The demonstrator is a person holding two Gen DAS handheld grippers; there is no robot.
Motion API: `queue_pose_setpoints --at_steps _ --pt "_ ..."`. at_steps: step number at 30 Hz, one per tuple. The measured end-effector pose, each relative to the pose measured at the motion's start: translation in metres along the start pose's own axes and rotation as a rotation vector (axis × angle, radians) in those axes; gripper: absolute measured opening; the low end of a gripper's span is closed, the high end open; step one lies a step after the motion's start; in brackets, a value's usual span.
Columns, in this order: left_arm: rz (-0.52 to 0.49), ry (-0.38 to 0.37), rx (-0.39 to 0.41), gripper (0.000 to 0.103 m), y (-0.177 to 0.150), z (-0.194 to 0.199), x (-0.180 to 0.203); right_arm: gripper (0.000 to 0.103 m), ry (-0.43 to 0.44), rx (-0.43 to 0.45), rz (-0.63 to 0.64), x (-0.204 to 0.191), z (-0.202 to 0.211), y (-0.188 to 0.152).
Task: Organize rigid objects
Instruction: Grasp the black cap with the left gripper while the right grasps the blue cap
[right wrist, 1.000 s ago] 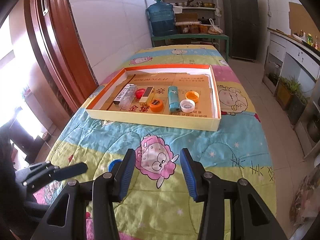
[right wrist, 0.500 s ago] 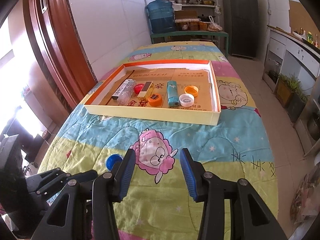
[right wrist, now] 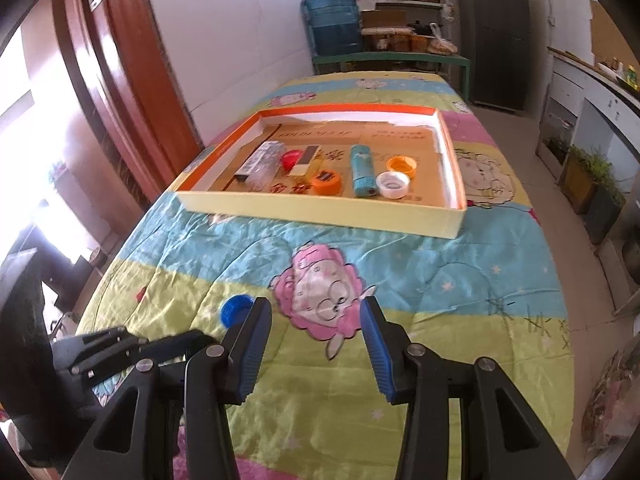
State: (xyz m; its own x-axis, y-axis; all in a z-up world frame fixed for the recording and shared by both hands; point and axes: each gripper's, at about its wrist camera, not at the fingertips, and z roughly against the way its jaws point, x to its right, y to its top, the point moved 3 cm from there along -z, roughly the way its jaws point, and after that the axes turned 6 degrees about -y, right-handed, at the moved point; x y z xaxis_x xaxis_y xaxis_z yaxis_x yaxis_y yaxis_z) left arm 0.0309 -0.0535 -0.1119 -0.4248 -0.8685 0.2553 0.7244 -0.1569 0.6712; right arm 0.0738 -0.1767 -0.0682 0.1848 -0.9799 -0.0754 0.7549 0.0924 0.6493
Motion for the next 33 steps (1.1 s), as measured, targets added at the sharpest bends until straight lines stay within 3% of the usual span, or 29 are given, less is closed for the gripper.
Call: queue_pose_setpoints --at_steps 10,21,23,24,33 --pt "0.092 0.091 0.056 0.031 0.006 0.026 -0.042 0.046 0.061 -0.053 0.097 -0.039 -0.026 -0.008" --pt "0.115 0.087 0.064 0.031 0.013 0.025 -0.051 0.046 0.041 -0.079 0.175 -0.057 -0.045 -0.008" --pt "0.119 0.085 0.062 0.031 0.014 0.024 -0.052 0.039 0.026 -0.077 0.199 -0.059 -0.045 -0.009" --pt "0.121 0.084 0.062 0.031 0.015 0.023 -0.053 0.03 0.013 -0.073 0.212 -0.06 -0.045 -0.01" --pt "0.128 0.081 0.058 0.031 0.025 0.018 -0.057 0.03 0.014 -0.041 0.183 -0.05 -0.037 -0.002"
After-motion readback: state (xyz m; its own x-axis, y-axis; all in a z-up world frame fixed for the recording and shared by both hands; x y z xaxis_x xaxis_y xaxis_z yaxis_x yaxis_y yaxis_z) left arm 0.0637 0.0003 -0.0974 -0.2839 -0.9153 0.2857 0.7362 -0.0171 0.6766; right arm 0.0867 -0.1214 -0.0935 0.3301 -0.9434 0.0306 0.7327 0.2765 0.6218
